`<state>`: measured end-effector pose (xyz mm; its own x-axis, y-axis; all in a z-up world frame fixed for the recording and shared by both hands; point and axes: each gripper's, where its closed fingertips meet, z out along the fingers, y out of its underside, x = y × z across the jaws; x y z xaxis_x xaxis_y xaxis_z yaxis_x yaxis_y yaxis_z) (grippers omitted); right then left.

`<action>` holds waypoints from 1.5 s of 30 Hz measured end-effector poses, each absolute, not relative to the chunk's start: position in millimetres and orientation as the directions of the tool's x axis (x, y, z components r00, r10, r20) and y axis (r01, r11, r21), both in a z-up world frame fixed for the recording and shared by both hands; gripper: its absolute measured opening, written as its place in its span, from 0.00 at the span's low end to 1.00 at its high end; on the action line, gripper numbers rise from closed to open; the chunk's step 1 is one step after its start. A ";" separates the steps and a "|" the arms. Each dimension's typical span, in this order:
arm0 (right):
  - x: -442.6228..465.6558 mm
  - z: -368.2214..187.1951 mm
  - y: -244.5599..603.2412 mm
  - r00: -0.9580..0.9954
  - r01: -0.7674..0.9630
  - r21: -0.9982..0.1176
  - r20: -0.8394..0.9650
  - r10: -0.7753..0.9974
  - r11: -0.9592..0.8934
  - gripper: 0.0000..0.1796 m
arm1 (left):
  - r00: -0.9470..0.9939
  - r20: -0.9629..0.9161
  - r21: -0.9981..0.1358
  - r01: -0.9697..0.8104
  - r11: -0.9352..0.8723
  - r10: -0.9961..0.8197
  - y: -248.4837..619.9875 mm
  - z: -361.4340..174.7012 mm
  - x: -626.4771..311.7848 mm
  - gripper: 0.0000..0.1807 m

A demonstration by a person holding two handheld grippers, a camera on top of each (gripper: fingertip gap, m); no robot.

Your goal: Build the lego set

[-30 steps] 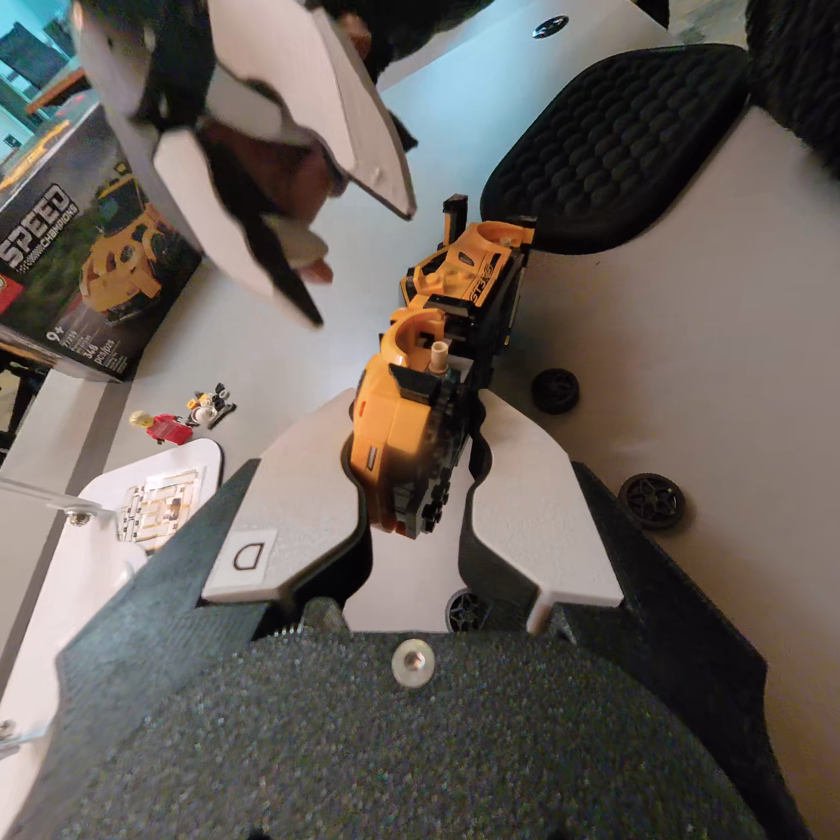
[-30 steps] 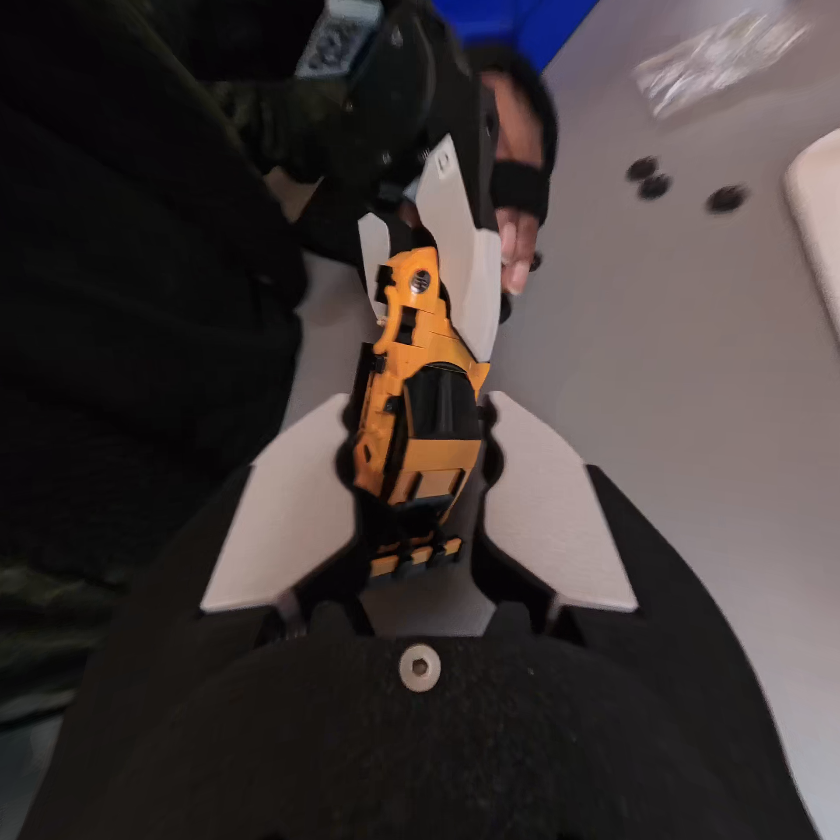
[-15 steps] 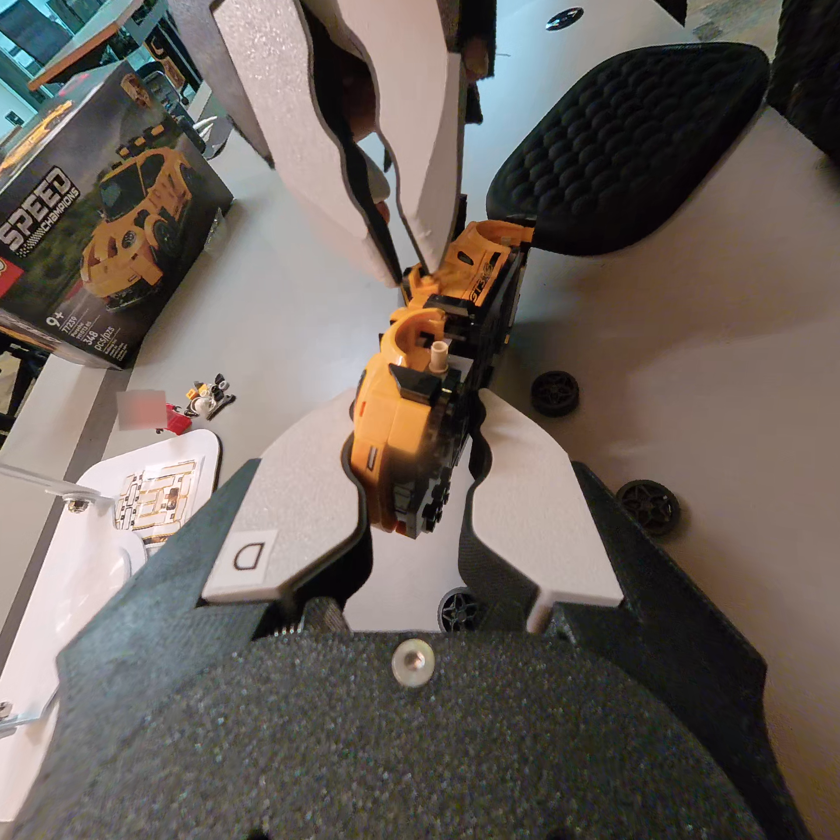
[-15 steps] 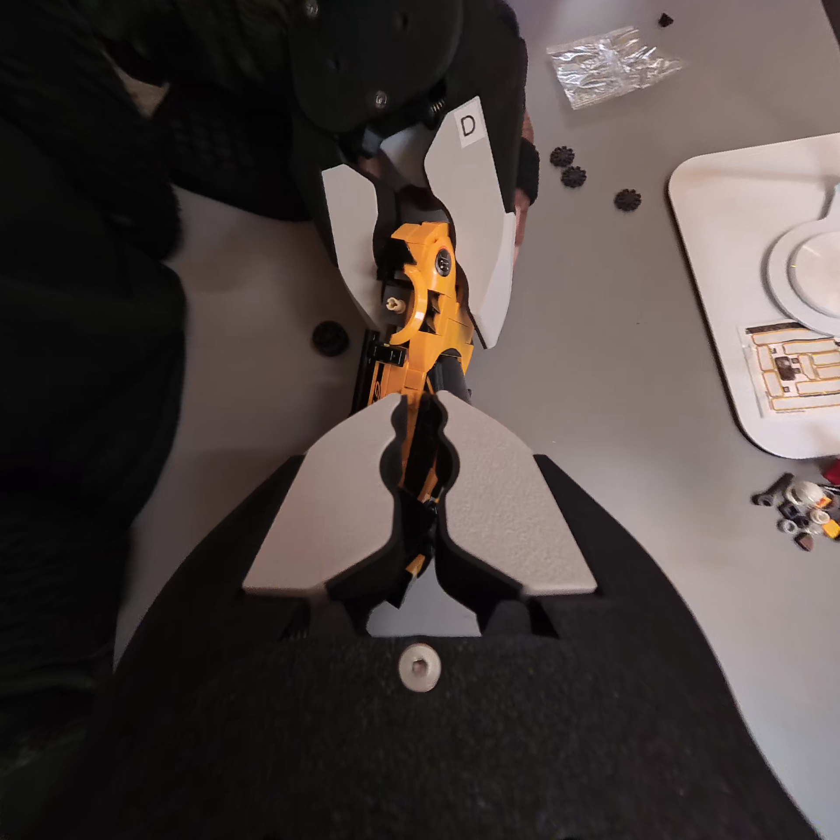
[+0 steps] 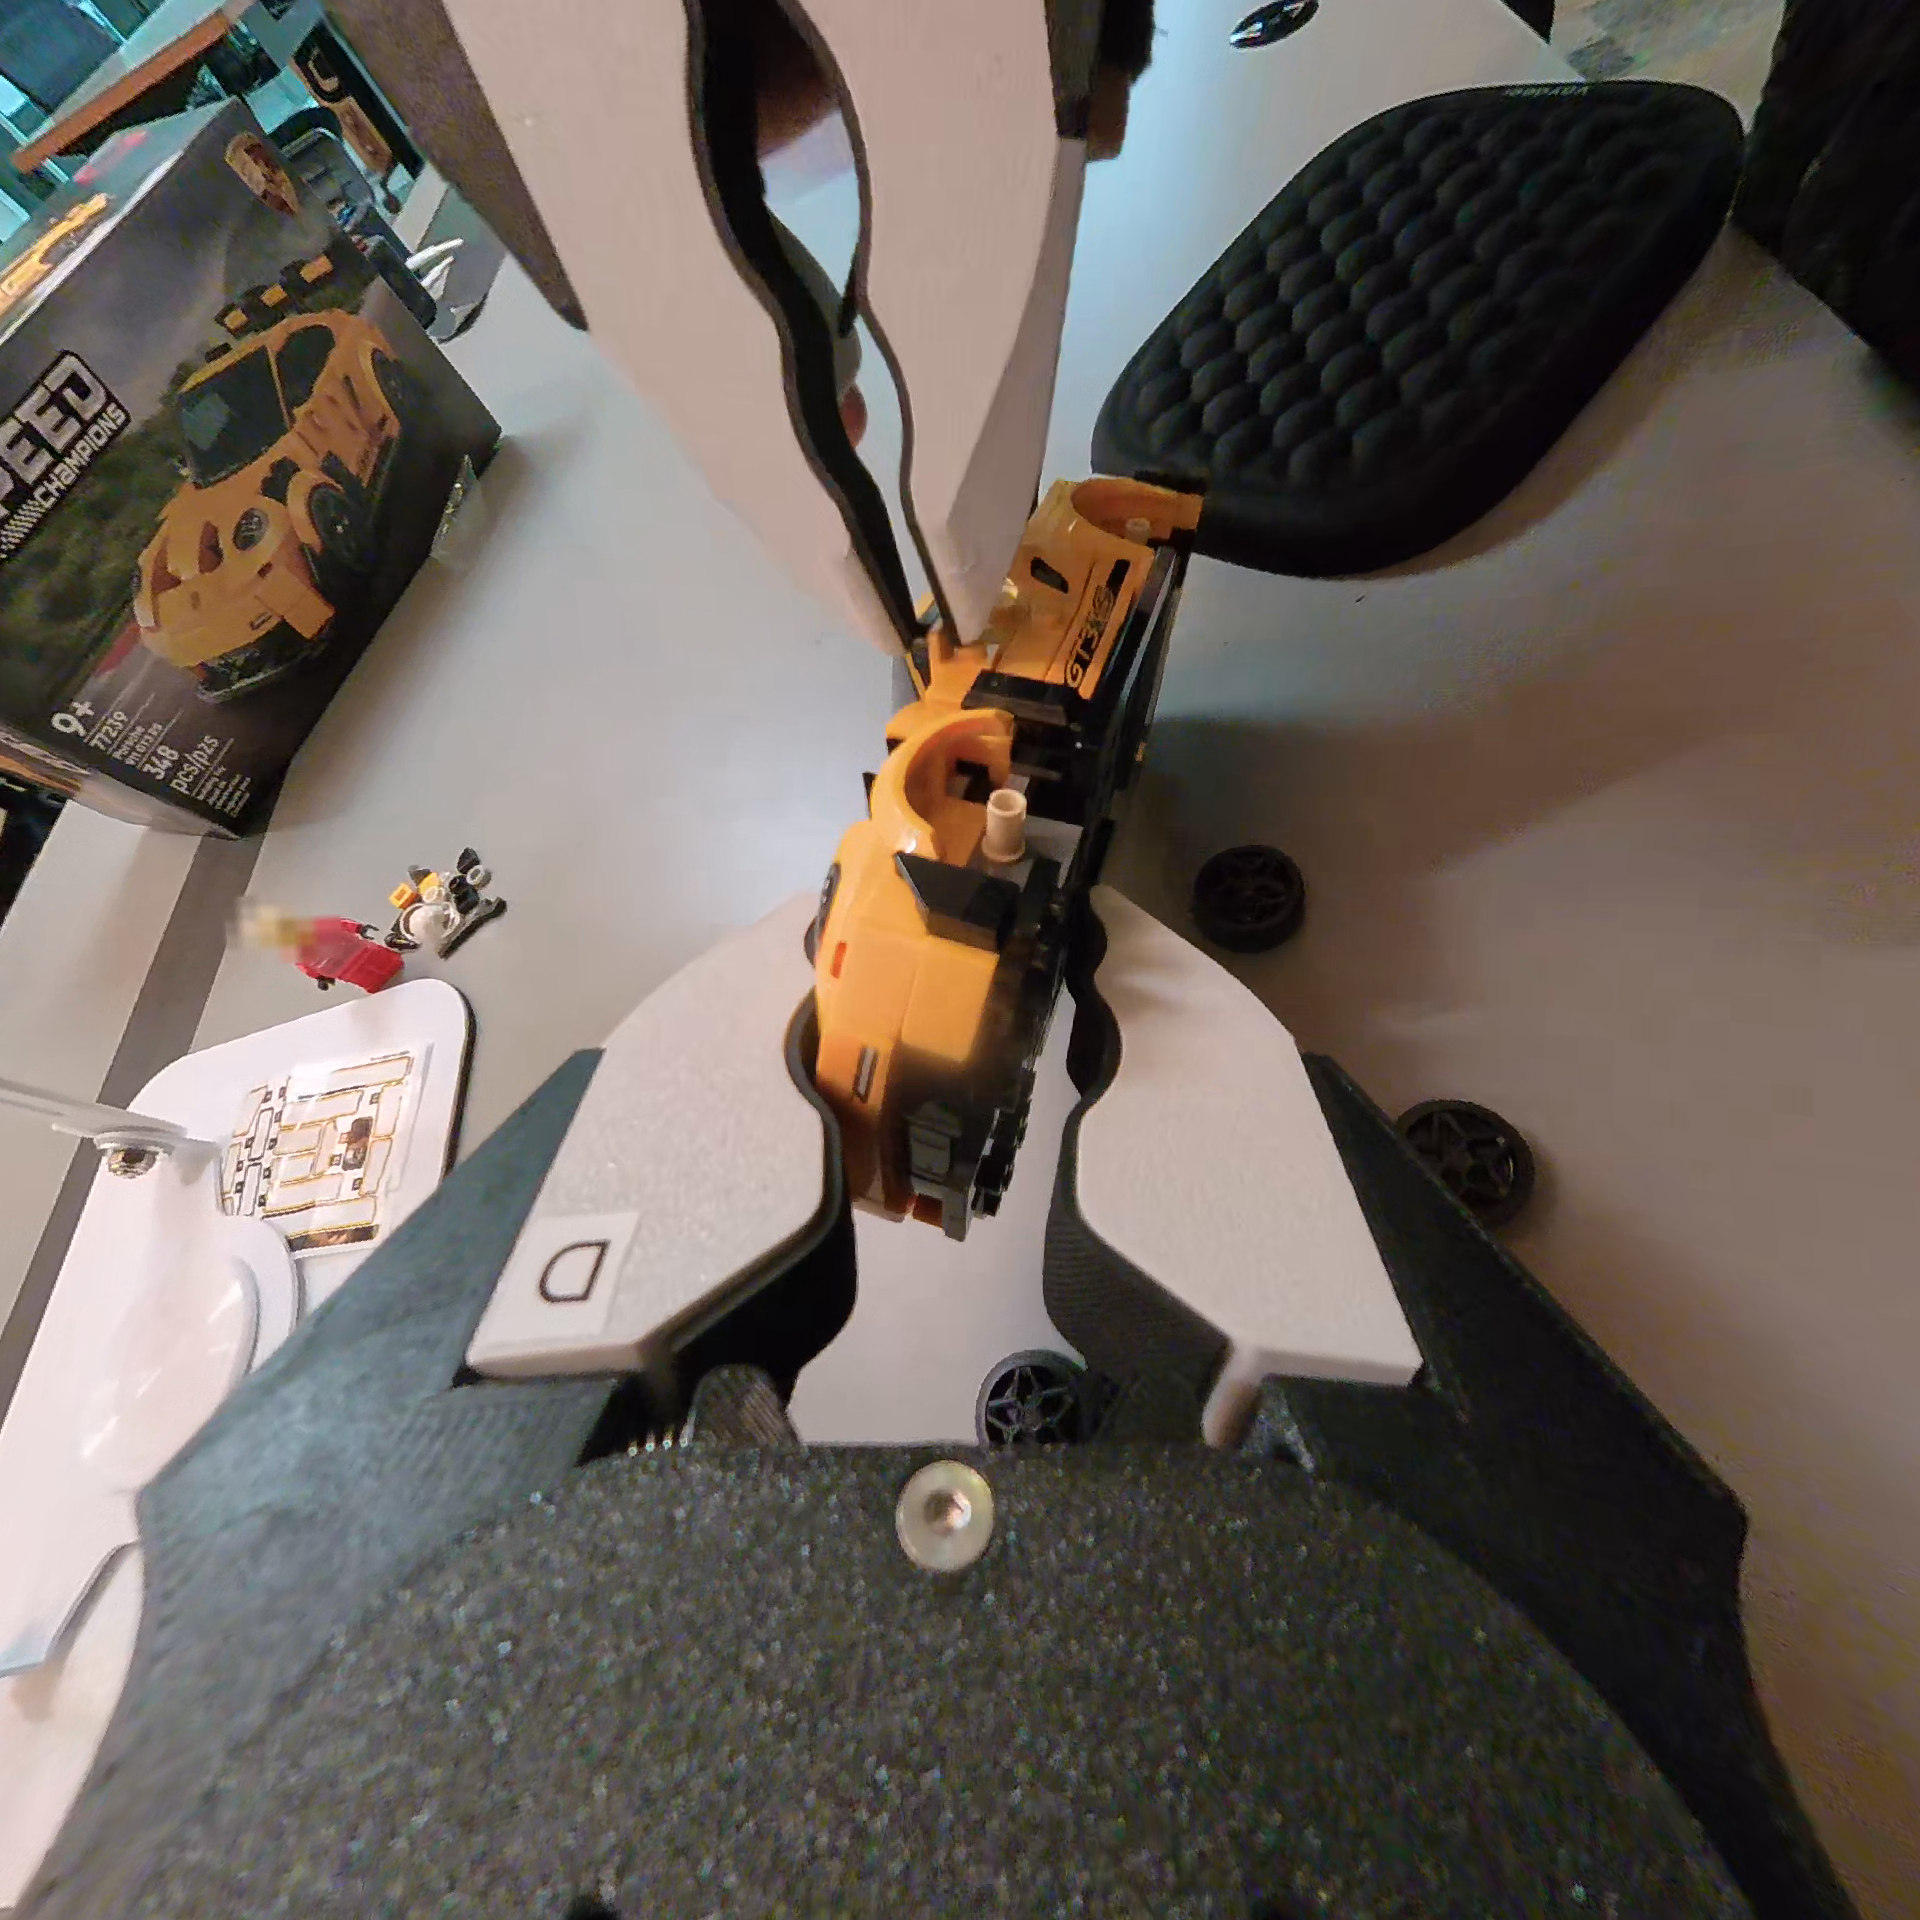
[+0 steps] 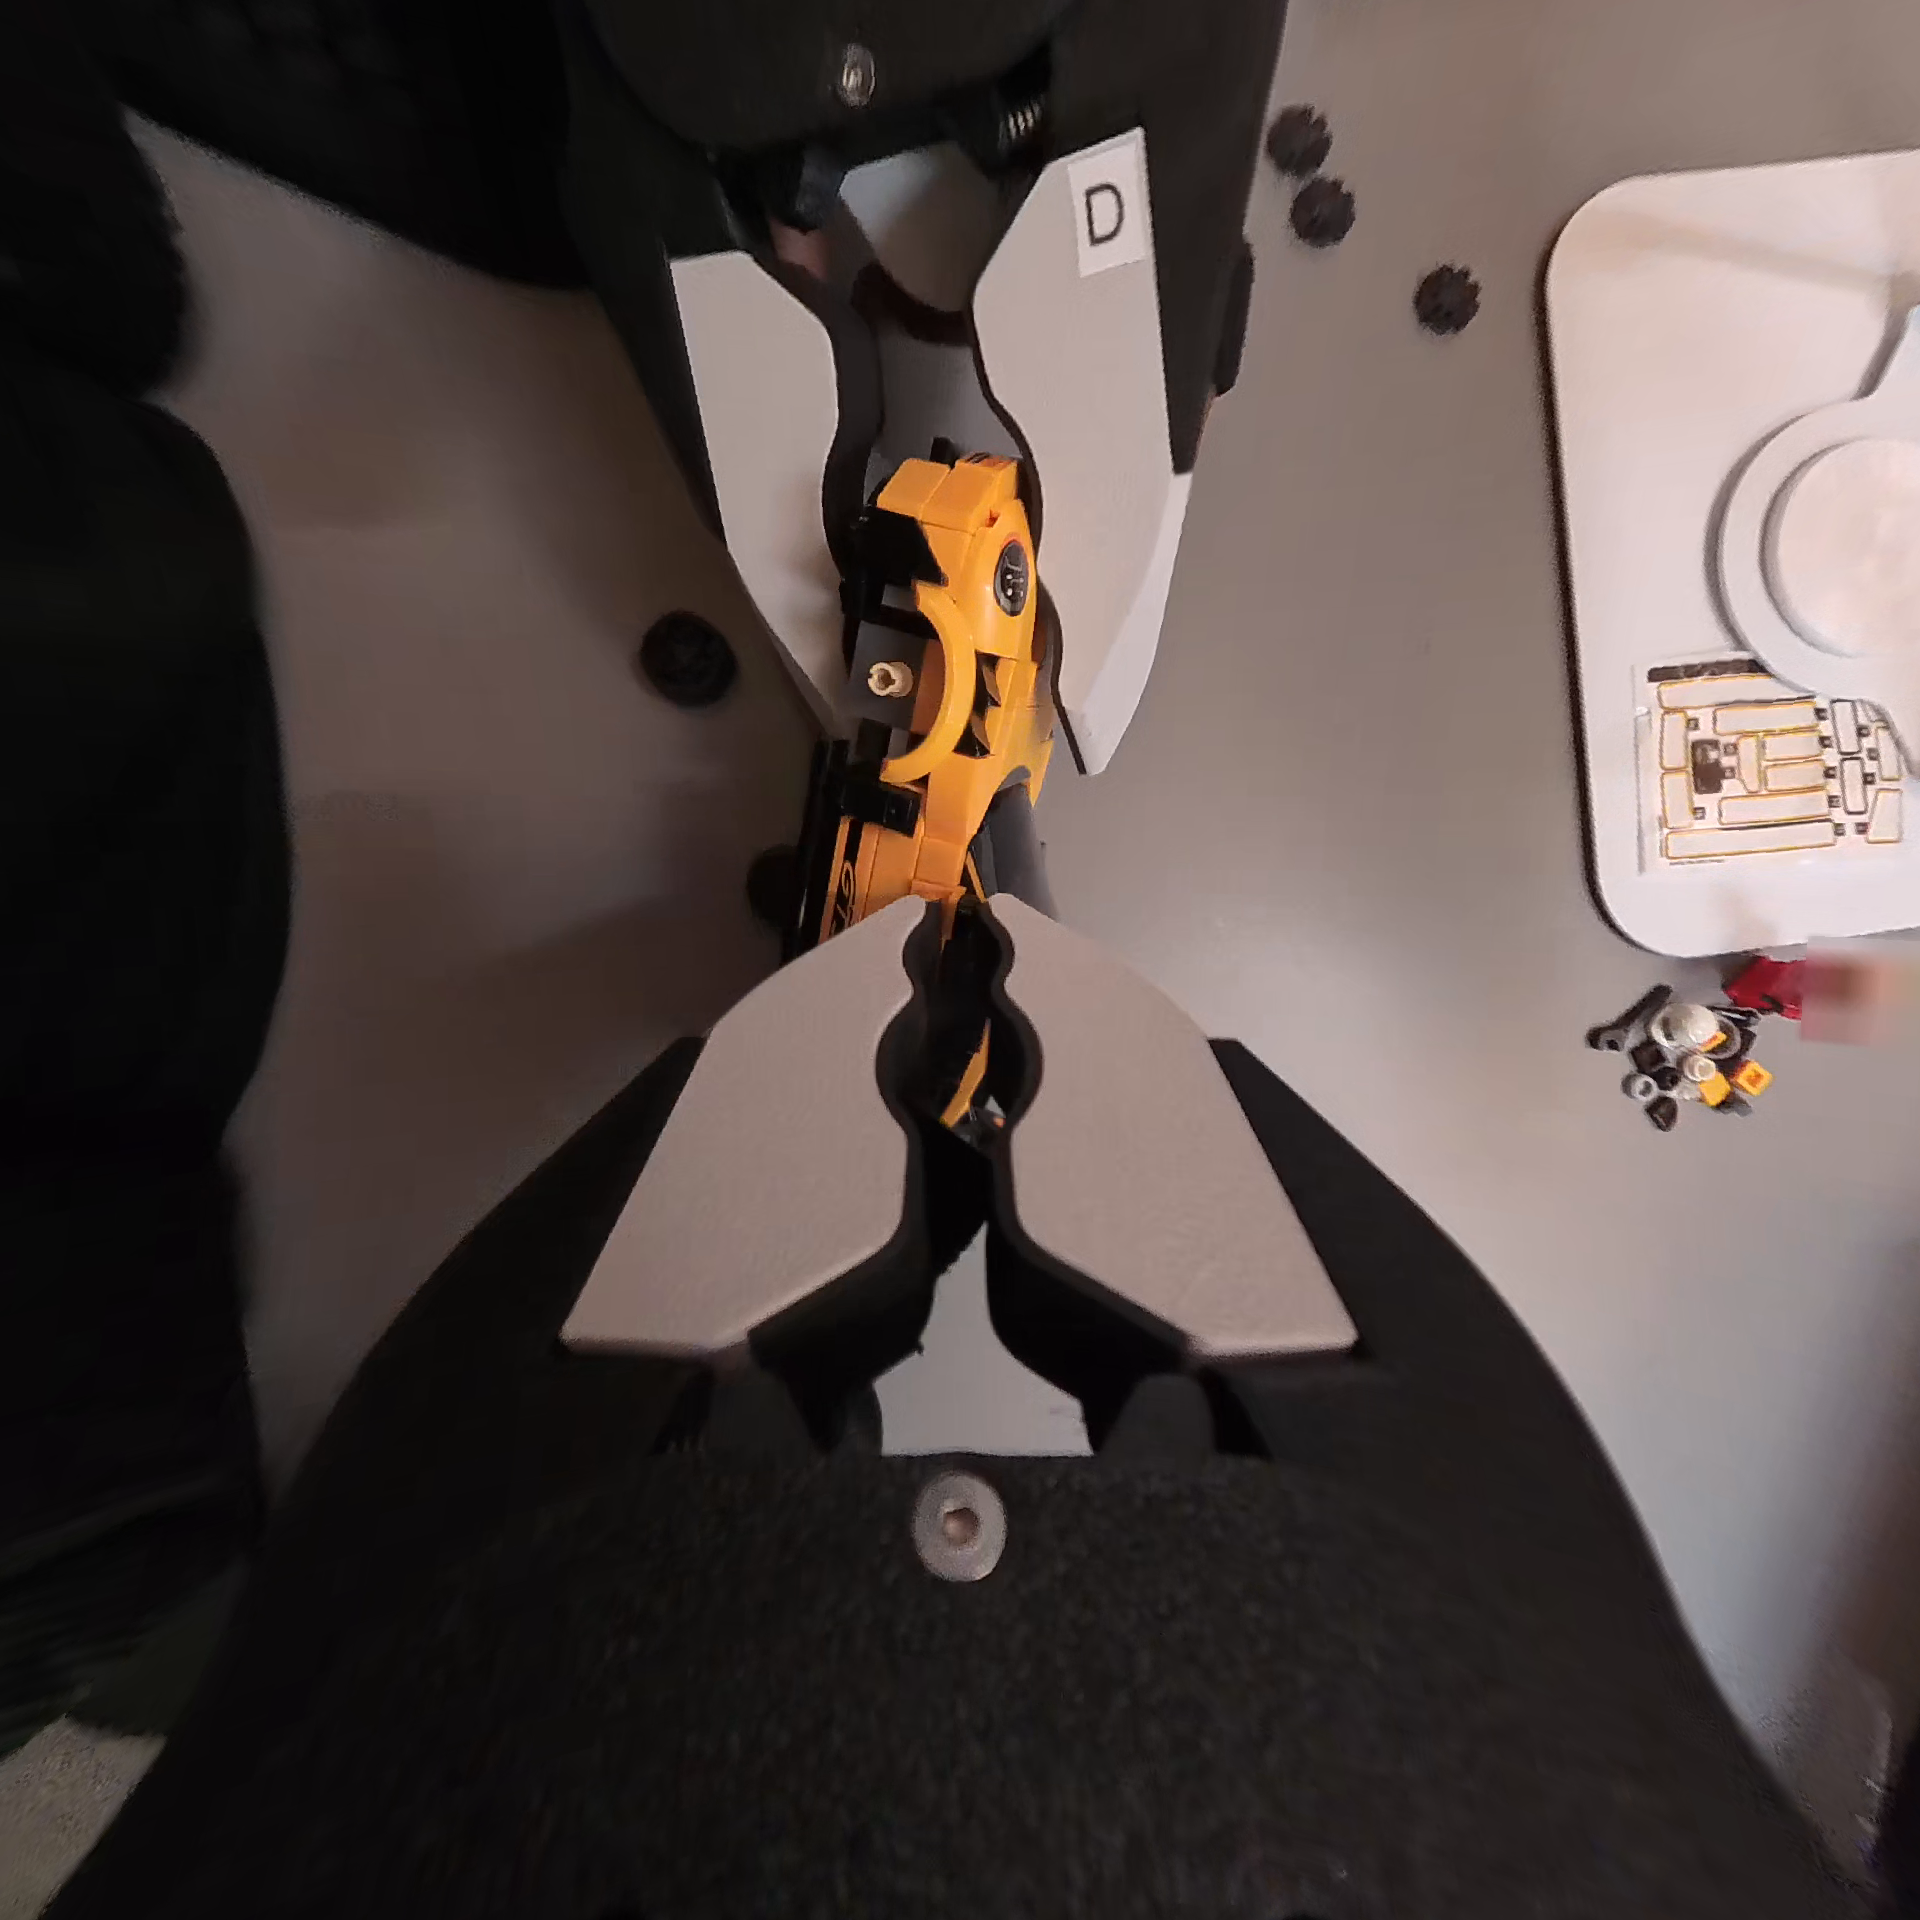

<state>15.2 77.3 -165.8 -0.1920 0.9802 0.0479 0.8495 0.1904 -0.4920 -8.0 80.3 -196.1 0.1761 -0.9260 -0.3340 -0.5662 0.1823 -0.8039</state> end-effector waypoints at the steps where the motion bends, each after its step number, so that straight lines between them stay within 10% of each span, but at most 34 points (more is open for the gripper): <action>1: 15.1 -166.5 77.7 -0.202 0.864 -0.459 0.054 0.978 0.204 0.02 | 0.177 -0.331 -0.804 -0.567 0.178 -0.927 80.4 -196.8 -8.0 0.23; 9: 12.3 -171.0 80.3 -0.236 0.925 -0.295 0.046 0.971 0.239 0.03 | 0.193 -0.281 -0.823 -0.552 0.133 -0.940 82.4 -203.3 -9.5 0.23; 19: 11.5 -170.0 78.0 -0.153 0.906 -0.387 0.074 0.985 0.170 0.03 | 0.189 -0.291 -0.821 -0.552 0.143 -0.938 82.0 -203.8 -10.0 0.23; 29: 40.3 -177.0 67.0 0.017 0.812 -0.584 0.058 0.998 0.020 0.39 | 0.177 -0.385 -0.777 -0.591 0.215 -0.906 83.9 -208.9 -12.5 0.21; 45: 37.6 -209.1 117.1 0.048 0.852 -0.321 0.835 0.549 0.413 0.28 | 0.156 -0.659 -0.565 -0.749 0.347 -0.736 107.0 -214.5 -17.9 0.25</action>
<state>37.6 117.1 -209.1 0.0478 0.5488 0.8346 0.8523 0.4132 -0.3206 -17.9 107.0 -214.5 0.1563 -0.7358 -0.6590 -0.7488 0.3468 -0.5649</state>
